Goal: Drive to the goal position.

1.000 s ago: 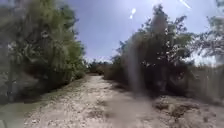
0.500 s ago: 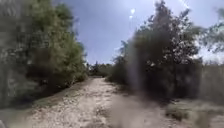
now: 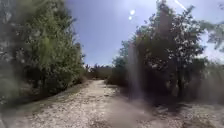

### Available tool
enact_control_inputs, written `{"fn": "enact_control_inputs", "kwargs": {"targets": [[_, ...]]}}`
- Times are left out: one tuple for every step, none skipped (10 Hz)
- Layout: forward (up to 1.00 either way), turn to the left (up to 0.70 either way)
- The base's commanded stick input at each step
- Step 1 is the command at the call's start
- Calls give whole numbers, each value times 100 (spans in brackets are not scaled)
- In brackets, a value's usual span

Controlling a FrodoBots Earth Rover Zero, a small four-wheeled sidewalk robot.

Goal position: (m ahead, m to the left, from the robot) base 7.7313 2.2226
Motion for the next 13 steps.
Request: {"fn": "enact_control_inputs", "kwargs": {"targets": [[70,0],[70,0],[70,0],[70,0],[70,1],[70,8],[70,14],[70,14],[70,14],[70,2],[70,0],[70,0],[70,0]]}}
